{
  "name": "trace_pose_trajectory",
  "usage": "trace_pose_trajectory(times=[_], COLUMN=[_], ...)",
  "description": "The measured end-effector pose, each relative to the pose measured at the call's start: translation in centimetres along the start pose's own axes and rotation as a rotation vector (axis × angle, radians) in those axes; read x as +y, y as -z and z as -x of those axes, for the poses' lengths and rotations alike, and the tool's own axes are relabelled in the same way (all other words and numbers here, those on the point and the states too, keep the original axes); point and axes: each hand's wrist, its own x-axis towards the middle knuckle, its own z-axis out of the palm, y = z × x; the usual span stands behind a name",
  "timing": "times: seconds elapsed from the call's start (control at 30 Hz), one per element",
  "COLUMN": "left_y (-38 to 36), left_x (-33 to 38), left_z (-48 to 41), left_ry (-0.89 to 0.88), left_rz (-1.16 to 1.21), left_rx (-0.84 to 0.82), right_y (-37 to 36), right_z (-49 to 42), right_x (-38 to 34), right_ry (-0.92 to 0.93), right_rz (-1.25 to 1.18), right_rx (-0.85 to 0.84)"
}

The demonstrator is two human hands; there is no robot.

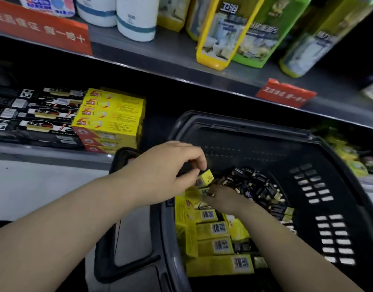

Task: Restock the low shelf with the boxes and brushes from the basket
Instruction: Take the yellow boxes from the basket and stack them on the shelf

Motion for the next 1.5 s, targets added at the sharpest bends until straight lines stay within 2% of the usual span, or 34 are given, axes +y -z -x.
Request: trace_pose_trajectory(times=[0.1,0.17,0.37,0.63,0.7,0.8,0.9,1.0,1.07,1.2,1.3,1.4,1.47,1.5], left_y=[-0.6,-0.9,-1.5,-1.7,-1.8,-1.9,-2.0,-2.4,-2.6,-2.5,-2.4,-2.1,-1.6,-1.4], left_x=[0.6,0.8,1.0,0.9,0.8,0.9,0.9,0.7,0.6,1.4,1.8,1.4,0.9,0.7], left_z=[-0.7,-1.1,-2.0,-2.5,-2.6,-2.7,-2.6,-2.6,-2.7,-3.0,-2.9,-3.1,-3.3,-3.4], left_ry=[-0.007,0.008,0.079,0.13,0.134,0.137,0.14,0.164,0.204,0.396,0.474,0.508,0.542,0.552], left_rz=[-0.005,0.007,0.074,0.097,0.087,0.071,0.051,0.042,0.077,0.568,0.82,0.825,0.85,0.858], left_rx=[-0.029,-0.052,-0.075,-0.08,-0.081,-0.082,-0.086,-0.056,-0.018,-0.031,-0.12,-0.038,0.035,0.058], right_y=[-1.8,-3.1,-4.7,-5.1,-5.0,-5.5,-4.8,-2.2,-0.2,2.2,3.1,3.4,2.4,1.3], right_z=[0.0,0.5,2.5,3.7,3.9,3.7,3.9,5.0,6.3,8.4,8.6,7.2,5.6,4.6], right_x=[-2.3,-3.2,-2.9,-2.5,-2.6,-3.1,-3.3,-3.0,-3.0,-3.9,-4.4,-4.1,-4.1,-4.2], right_ry=[-0.118,-0.144,-0.218,-0.127,-0.093,-0.136,-0.165,-0.075,0.068,0.279,0.338,0.21,0.073,0.031], right_rz=[-0.355,-0.568,-0.924,-1.113,-1.088,-0.974,-0.998,-1.132,-1.311,-1.521,-1.521,-1.467,-1.231,-1.044], right_rx=[-0.236,-0.299,-0.112,-0.011,-0.034,-0.035,-0.012,0.057,0.071,0.197,0.331,0.403,0.331,0.227])
